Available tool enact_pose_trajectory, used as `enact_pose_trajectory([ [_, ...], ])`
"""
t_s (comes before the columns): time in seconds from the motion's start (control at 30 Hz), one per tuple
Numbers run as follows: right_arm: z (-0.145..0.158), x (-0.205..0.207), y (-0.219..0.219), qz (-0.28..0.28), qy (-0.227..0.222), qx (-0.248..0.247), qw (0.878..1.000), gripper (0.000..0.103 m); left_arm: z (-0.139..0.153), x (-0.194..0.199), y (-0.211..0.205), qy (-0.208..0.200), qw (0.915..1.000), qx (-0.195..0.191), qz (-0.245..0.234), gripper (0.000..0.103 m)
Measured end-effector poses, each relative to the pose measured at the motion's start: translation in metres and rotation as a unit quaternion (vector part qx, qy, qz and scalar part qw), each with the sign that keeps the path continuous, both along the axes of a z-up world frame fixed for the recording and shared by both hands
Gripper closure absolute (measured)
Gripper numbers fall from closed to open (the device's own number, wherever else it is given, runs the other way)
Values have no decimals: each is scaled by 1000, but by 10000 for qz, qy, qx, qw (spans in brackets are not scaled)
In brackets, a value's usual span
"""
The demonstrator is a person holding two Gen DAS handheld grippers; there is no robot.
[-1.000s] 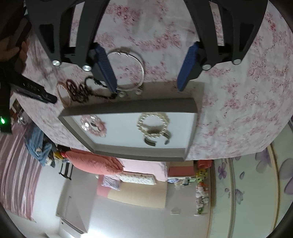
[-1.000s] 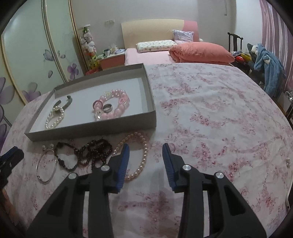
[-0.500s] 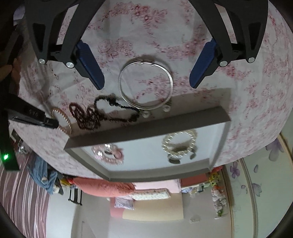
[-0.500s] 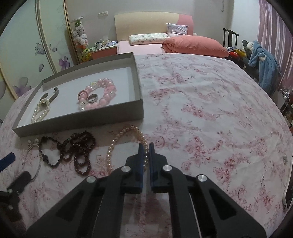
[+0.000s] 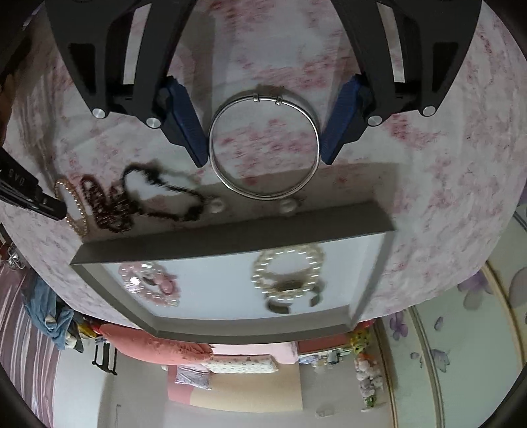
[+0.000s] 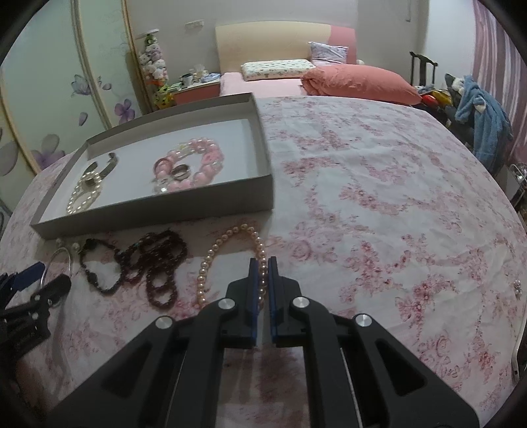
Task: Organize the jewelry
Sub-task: 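Close the right tool on the pink pearl bracelet while the left tool reaches the silver clasp bangle, then lift the pink pearl strand with the right tool while the left tool carries the silver bangle over the tray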
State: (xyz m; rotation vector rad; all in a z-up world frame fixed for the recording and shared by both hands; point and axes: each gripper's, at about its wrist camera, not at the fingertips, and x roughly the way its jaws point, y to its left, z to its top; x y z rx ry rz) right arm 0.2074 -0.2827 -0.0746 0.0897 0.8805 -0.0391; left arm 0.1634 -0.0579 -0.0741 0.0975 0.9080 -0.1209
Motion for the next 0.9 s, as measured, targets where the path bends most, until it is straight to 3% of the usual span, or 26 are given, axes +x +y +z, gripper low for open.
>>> enact_pose_trajectory([
  [0.23,0,-6,14,272,1,-20,9996,96,1,-7,40,14,9997,-28,256,31],
  [0.3,0,-6,13,259,3,-2,9997,96,1,-7,44,13,9996,-28,282,25],
  [0.53,-1,-7,13,245,2,13,9997,96,0,-4,46,31,9996,-33,290,22],
  [0.63,-1,-7,13,246,2,4,9997,96,0,-3,47,27,9995,-41,300,23],
  [0.7,-1,-7,13,246,2,5,9997,96,1,-2,45,-7,9995,-55,304,32],
  [0.9,-1,-7,11,198,-17,52,9998,96,2,-2,47,-20,9994,-108,338,32],
])
